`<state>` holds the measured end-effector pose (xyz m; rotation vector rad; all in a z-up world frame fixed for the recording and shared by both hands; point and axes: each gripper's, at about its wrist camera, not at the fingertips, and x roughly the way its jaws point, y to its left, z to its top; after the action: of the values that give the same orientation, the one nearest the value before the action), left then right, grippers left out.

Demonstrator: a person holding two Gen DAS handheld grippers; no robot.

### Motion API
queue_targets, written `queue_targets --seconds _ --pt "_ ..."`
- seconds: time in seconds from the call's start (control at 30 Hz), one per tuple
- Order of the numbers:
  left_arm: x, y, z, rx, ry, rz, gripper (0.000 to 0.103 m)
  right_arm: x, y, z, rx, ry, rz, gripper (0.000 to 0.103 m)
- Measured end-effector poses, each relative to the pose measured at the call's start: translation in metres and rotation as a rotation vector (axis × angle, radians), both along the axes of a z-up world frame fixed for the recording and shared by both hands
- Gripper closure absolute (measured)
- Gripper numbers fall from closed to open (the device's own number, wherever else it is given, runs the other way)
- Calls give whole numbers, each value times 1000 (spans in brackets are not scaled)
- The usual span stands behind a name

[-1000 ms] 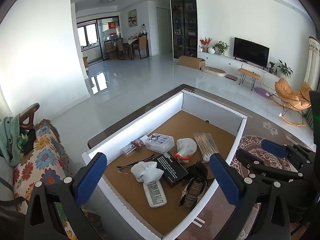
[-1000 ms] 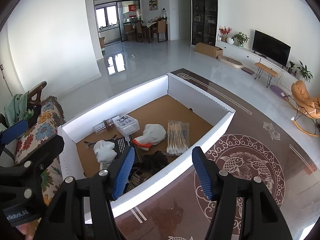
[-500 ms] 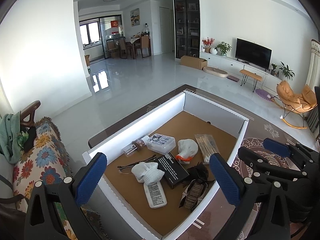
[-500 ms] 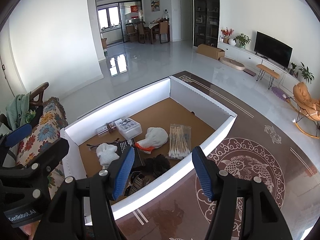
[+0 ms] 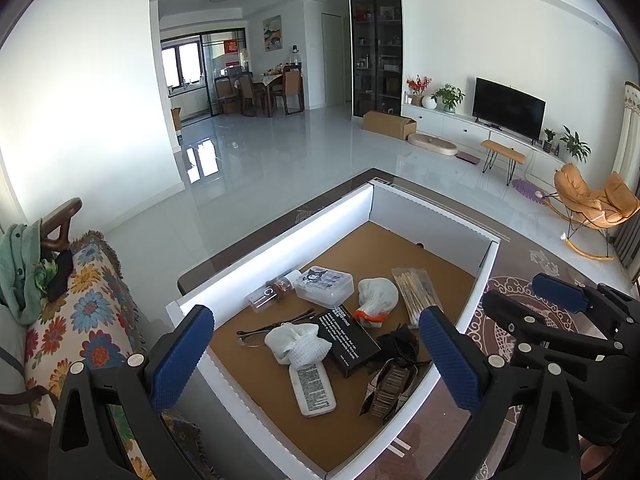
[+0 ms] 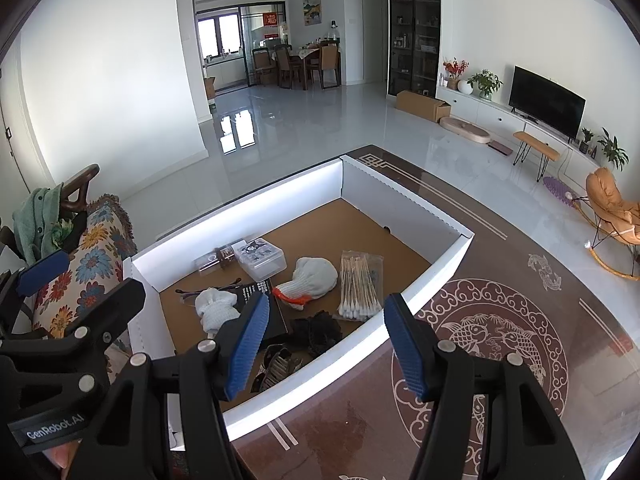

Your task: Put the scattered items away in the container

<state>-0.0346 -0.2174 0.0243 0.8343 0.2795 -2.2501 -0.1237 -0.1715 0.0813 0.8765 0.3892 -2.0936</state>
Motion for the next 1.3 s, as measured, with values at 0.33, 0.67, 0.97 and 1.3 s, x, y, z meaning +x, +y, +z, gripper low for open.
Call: queue_targets --seconds 0.33,0.67,0.97,1.3 --pt "2 -1 0 1 1 4 0 2 1 1 -5 -3 2 42" --pt "6 -3 1 17 10 16 0 7 -3 5 -5 11 14 42" --pt "6 -3 1 20 11 22 0 9 -4 8 -5 17 17 42" --pt "13 -11 -1 33 20 43 0 21 -10 17 20 88 11 42"
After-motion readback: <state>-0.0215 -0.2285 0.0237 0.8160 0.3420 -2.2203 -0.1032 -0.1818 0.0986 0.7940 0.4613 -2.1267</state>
